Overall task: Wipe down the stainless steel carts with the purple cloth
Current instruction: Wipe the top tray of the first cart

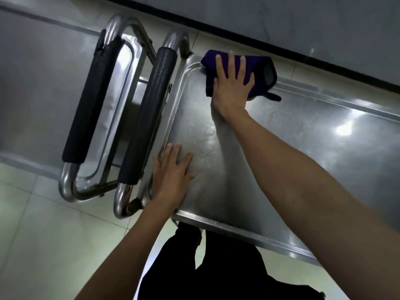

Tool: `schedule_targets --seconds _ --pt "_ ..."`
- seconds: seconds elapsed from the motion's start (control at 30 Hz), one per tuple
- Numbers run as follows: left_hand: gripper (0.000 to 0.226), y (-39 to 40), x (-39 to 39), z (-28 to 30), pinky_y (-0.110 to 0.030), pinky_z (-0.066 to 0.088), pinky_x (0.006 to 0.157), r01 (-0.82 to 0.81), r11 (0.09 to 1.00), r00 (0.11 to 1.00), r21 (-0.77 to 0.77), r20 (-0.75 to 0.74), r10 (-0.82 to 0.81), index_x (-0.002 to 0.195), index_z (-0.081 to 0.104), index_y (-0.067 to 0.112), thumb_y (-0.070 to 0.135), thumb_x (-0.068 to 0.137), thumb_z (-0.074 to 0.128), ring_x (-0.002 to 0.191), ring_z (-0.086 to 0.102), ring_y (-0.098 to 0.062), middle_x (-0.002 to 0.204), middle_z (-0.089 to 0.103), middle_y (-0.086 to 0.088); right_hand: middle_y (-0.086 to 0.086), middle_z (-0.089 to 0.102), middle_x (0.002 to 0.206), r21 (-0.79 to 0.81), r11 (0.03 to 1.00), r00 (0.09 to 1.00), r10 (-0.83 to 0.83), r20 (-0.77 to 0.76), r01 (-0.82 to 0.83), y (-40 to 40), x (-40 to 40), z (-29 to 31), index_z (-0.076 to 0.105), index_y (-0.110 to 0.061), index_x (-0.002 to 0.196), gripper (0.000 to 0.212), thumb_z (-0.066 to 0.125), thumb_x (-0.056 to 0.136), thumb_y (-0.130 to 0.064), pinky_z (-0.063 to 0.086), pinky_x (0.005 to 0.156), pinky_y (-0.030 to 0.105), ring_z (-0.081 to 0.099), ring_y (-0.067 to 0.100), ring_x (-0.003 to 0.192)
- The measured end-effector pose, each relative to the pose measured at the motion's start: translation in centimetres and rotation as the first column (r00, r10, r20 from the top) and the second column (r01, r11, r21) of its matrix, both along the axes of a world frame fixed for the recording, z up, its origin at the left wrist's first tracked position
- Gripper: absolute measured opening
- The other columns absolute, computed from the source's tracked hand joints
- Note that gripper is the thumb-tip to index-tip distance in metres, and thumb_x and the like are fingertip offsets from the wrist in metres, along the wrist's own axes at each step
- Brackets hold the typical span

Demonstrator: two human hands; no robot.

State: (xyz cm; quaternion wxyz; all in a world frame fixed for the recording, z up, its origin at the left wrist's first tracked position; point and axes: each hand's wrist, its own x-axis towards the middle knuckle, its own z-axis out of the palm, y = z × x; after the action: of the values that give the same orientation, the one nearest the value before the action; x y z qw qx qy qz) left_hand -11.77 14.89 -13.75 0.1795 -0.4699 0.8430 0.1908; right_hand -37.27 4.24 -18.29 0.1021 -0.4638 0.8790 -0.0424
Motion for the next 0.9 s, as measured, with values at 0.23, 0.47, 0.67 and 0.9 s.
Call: schedule_targets --seconds 0.23,0.47,0.67,0.9 --pt "0.064 0.6 2.8 -0.9 -0.061 0.011 0.121 0.042 0.999 0.998 -0.018 -0.04 -0.043 0.154 0.025 0.04 0.049 0.098 0.052 0.155 -0.004 -0.026 0.168 0.004 0.001 0.0 0.012 0.167 0.003 0.993 0.993 0.115 0.02 -0.115 6.0 7.0 0.1 0.017 -0.036 0.158 0.055 0.028 0.104 -0.041 0.023 0.113 0.058 0.008 0.029 0.153" --pt "0.044 3.1 6.1 0.8 -0.053 0.026 0.117 0.107 0.983 0.993 -0.15 -0.039 -0.115 0.14 0.048 0.024 0.033 0.097 0.051 0.149 0.019 -0.03 0.158 0.029 -0.005 0.0 0.007 0.168 0.027 0.986 0.985 0.162 0.053 -0.163 14.5 13.8 1.0 0.014 -0.034 0.159 0.057 0.031 0.105 -0.038 0.024 0.113 0.057 0.005 0.028 0.154" --pt "0.032 9.3 12.5 2.1 -0.043 0.04 0.104 0.124 0.979 0.975 -0.159 -0.162 -0.15 0.125 0.063 0.014 0.022 0.095 0.056 0.132 0.044 -0.027 0.135 0.053 -0.005 0.0 0.006 0.168 0.063 0.981 0.982 0.179 0.055 -0.182 20.5 19.0 1.6 0.013 -0.032 0.159 0.065 0.04 0.099 -0.031 0.029 0.111 0.056 0.005 0.029 0.154" --pt "0.036 13.9 17.6 1.3 -0.046 0.047 0.096 0.018 0.986 0.971 -0.165 -0.233 -0.057 0.122 0.069 0.008 0.011 0.086 0.068 0.126 0.054 -0.032 0.13 0.06 -0.012 0.0 0.004 0.168 0.089 0.97 0.974 0.221 0.04 -0.224 25.3 24.2 1.8 0.011 -0.032 0.159 0.068 0.044 0.1 -0.029 0.033 0.108 0.053 0.006 0.029 0.153"
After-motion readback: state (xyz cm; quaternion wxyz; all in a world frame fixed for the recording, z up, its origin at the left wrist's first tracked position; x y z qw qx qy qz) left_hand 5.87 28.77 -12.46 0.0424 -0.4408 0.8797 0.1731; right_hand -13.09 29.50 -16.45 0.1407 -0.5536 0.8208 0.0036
